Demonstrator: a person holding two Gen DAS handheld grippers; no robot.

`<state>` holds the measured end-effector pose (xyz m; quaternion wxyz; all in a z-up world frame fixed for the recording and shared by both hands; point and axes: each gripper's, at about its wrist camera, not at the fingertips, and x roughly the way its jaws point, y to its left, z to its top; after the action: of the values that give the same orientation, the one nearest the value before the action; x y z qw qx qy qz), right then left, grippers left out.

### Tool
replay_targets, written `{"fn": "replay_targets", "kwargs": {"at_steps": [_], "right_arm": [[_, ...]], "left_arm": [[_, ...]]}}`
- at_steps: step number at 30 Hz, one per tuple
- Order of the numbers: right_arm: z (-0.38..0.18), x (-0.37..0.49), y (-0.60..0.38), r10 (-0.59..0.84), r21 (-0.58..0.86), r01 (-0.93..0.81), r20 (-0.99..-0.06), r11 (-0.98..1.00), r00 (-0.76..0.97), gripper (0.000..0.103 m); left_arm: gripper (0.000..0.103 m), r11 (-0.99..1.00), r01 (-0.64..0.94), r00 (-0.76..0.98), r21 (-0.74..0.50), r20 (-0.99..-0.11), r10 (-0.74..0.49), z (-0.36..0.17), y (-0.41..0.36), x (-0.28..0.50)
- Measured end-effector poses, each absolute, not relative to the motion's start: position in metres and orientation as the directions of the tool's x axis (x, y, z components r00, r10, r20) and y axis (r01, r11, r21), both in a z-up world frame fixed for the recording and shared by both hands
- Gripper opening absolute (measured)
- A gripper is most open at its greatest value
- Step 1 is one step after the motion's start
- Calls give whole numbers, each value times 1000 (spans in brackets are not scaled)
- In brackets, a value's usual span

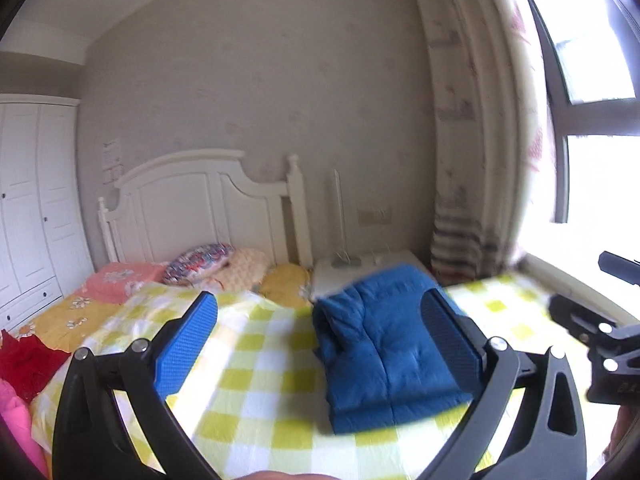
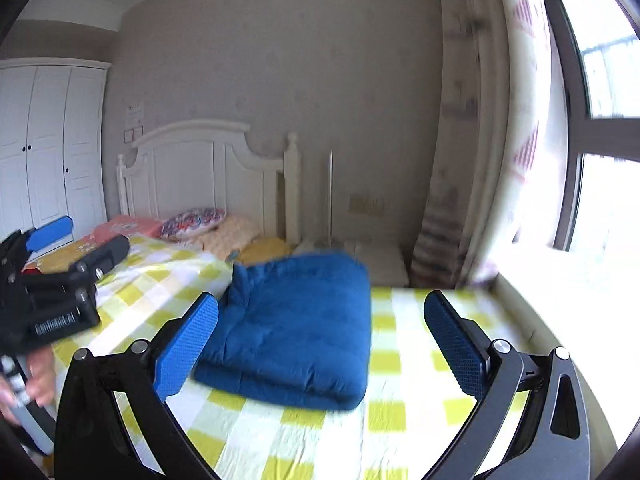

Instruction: Fold large clothes

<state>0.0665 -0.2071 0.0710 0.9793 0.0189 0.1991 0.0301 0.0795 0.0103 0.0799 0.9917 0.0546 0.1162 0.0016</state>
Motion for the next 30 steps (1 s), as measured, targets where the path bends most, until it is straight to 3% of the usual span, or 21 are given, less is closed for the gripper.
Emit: {"fn": "replay_targets", "kwargs": {"at_steps": [5,30], "right_arm": [[48,73,-197,37,27,-28,-461,999,887,99],[35,73,-183,9,-49,-37,-479,998,878,99]], "left_arm": [[101,988,49,948,148,-318,1,42,-2,84],[101,999,9,932,47,-363,9,30,32,89]]}}
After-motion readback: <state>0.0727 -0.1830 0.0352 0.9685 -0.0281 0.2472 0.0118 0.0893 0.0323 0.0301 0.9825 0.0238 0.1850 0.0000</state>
